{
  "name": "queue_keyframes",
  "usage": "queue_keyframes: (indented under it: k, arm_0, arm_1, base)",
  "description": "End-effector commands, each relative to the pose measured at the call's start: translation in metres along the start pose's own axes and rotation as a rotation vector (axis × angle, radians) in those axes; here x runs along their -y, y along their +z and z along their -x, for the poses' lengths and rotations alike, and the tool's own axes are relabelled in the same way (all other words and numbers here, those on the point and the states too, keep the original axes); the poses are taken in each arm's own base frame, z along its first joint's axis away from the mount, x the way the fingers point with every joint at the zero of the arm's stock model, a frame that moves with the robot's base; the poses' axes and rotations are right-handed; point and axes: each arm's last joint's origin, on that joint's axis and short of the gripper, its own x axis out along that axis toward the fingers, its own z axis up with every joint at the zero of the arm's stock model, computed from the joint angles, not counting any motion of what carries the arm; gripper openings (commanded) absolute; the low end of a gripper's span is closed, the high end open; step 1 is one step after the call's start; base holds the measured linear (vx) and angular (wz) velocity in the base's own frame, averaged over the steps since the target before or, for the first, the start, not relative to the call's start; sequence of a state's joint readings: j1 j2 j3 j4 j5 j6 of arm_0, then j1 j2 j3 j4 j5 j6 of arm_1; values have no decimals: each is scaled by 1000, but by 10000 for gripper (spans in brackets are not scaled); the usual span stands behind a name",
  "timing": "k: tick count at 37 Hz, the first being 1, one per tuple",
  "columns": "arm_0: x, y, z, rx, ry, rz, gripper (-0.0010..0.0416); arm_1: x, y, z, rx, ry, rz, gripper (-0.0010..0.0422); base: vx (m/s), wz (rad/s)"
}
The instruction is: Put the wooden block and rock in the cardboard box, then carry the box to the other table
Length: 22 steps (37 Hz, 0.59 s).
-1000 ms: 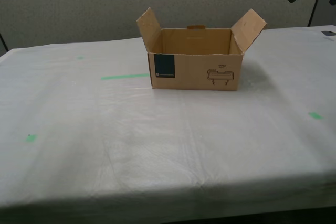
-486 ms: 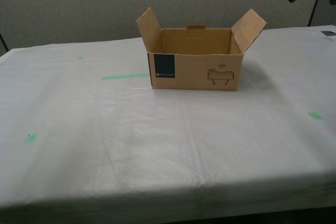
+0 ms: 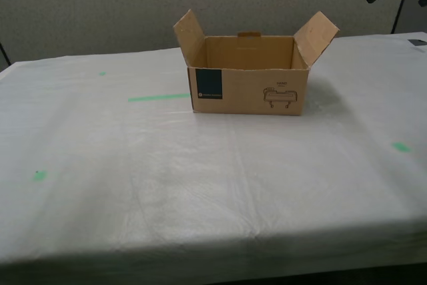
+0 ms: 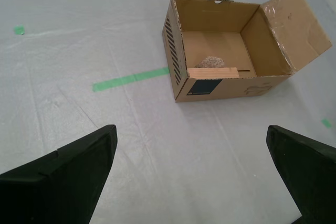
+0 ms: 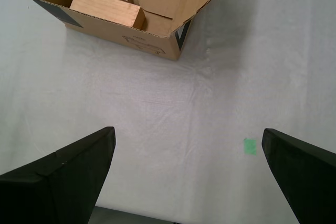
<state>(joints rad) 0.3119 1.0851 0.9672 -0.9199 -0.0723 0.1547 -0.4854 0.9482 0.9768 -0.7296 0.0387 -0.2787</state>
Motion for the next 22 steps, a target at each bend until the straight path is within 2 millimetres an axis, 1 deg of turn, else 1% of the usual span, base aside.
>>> queue_keyframes:
  k: [1,22]
  arm_0:
    - [0,0,0,1,-5,-3,390]
    - [0,0,0,1,-5,-3,389]
  arm_1:
    - [0,0,0,2,-2,1,389]
    - [0,0,0,2,-2,2,389]
  base:
    - [0,0]
    - [0,0]
